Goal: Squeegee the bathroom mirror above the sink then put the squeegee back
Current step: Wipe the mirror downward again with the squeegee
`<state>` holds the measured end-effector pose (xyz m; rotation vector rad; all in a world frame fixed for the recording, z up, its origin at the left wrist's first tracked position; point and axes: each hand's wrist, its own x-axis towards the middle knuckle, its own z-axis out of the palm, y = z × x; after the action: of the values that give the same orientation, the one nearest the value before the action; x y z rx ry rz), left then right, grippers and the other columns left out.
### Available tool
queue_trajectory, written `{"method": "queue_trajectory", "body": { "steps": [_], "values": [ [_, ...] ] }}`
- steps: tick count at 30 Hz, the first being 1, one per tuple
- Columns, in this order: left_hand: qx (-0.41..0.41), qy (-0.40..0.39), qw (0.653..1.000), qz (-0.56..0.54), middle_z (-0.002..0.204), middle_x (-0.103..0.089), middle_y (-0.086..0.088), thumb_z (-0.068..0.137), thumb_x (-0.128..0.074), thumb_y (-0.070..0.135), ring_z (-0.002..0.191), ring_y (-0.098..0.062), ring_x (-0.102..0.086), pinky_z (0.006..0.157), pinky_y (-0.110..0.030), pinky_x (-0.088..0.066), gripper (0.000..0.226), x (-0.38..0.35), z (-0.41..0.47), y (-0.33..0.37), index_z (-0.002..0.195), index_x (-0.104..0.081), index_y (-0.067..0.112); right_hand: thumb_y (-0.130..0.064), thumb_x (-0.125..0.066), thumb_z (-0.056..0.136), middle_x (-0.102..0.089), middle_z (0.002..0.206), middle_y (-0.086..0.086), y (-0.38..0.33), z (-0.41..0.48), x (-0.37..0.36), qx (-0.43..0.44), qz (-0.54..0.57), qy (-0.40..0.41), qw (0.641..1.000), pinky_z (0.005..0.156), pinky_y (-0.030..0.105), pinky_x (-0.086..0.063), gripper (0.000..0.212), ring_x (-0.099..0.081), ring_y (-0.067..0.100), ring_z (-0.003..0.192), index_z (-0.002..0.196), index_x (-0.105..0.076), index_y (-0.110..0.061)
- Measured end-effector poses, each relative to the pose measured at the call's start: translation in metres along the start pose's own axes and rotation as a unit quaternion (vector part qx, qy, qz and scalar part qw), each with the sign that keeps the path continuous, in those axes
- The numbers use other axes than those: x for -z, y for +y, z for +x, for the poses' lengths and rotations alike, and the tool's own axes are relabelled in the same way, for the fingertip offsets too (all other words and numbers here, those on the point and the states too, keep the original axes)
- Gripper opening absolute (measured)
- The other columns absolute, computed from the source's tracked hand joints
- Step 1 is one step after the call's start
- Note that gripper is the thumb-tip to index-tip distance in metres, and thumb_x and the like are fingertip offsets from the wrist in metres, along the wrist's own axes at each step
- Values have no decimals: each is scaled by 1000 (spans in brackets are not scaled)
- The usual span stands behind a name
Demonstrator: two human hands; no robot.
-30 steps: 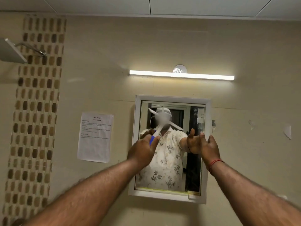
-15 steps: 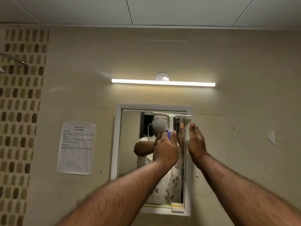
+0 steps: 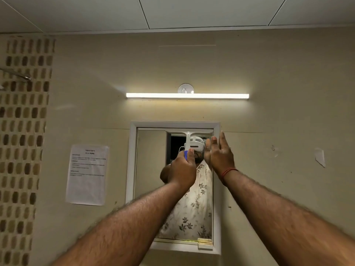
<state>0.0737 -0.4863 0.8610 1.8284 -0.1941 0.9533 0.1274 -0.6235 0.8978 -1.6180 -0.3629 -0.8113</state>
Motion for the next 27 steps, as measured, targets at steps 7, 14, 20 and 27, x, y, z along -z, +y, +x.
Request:
{"method": "queue_trajectory", "body": {
  "steps": [7, 14, 20, 27],
  "values": [
    [10, 4, 999, 30, 94, -74, 1, 107, -33, 71, 90, -21, -74, 89, -53, -65, 58, 0, -2, 7, 121, -64, 24, -104, -25, 80, -48, 170, 0, -10, 14, 4, -25, 39, 2, 999, 130, 56, -33, 110, -43, 29, 157, 168, -38, -39],
    [6, 46, 993, 108, 85, -72, 4, 80, 0, 103, 84, -26, -74, 82, -57, -65, 92, -19, 6, -21, 107, -57, 37, -92, -23, 97, -52, 166, 4, -13, 11, 8, -32, 55, -19, 998, 125, 53, -41, 88, -51, 32, 151, 166, -42, -41],
    [38, 59, 990, 124, 101, -70, -6, 85, -3, 101, 93, -28, -71, 78, -50, -67, 93, -31, -6, -45, 126, -57, 38, -89, -21, 99, -43, 173, -1, -3, 4, 12, -41, 36, -32, 998, 128, 50, -35, 85, -43, 31, 157, 170, -32, -44],
    [53, 16, 993, 109, 103, -68, -4, 106, -24, 76, 87, -23, -69, 78, -42, -62, 54, -25, -52, -54, 122, -53, 34, -75, -25, 109, -36, 177, -2, 3, -9, 7, -39, 52, -33, 997, 115, 31, -30, 71, -39, 27, 159, 172, -29, -41]
  ]
}}
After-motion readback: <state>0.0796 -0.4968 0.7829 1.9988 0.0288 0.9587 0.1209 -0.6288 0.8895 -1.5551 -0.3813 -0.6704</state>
